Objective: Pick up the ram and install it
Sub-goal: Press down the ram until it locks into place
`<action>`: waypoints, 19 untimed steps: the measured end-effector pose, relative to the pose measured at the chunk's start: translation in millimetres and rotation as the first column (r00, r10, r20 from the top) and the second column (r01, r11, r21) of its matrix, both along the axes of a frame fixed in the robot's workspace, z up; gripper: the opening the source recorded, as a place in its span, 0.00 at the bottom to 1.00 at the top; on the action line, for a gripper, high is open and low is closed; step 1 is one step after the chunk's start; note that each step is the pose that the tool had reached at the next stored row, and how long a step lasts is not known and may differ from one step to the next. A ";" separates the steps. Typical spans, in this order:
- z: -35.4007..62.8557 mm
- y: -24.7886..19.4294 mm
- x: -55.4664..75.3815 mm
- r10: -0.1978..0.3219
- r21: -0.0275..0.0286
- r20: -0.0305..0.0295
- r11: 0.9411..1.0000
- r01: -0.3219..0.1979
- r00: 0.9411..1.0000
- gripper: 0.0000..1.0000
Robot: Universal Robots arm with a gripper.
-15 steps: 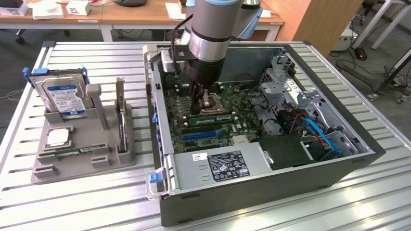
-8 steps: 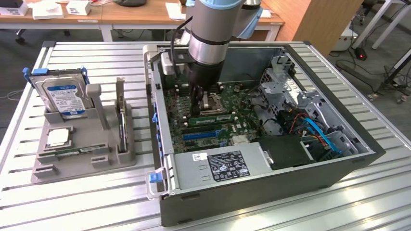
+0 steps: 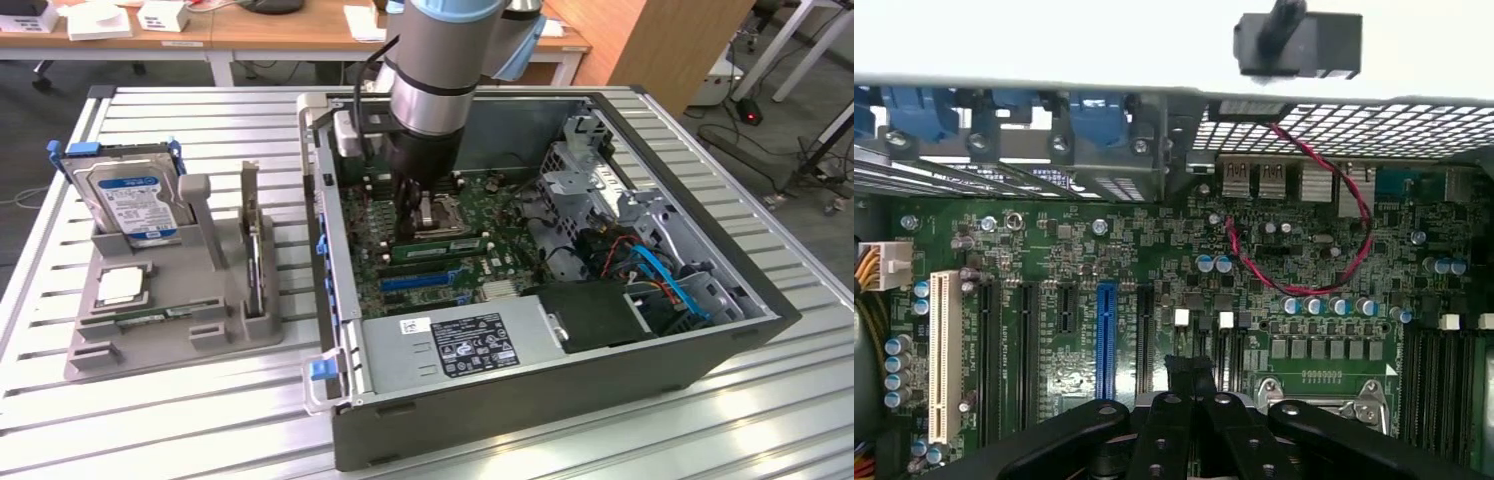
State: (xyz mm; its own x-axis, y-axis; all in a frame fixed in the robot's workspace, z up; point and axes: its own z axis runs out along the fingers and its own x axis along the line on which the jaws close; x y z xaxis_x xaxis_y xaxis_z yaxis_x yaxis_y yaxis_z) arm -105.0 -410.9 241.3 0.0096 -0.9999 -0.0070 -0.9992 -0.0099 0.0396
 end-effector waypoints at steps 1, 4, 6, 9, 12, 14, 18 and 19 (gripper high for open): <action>-0.1 0.7 -0.4 0.000 0.000 0.000 1.000 0.000 1.000 0.09; -0.1 0.8 -0.6 0.000 0.000 0.000 1.000 0.000 1.000 0.09; -1.4 0.8 -0.7 0.000 0.000 0.000 1.000 0.000 1.000 0.09; -3.9 0.8 -0.8 0.000 0.000 0.000 1.000 0.000 1.000 0.09; -3.9 0.8 -0.8 0.000 -0.001 0.000 1.000 0.000 1.000 0.09; -4.0 0.8 -0.8 0.000 0.000 0.000 1.000 0.000 1.000 0.09; -6.9 0.8 -0.8 0.000 0.000 0.000 1.000 0.000 1.000 0.09; -7.6 0.8 -0.8 0.000 0.000 0.000 1.000 0.000 1.000 0.09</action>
State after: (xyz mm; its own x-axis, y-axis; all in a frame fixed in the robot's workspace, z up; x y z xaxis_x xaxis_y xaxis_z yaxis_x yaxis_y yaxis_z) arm -105.8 -410.1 233.6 0.0098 -0.9999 -0.0066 -0.9992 -0.0100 0.0395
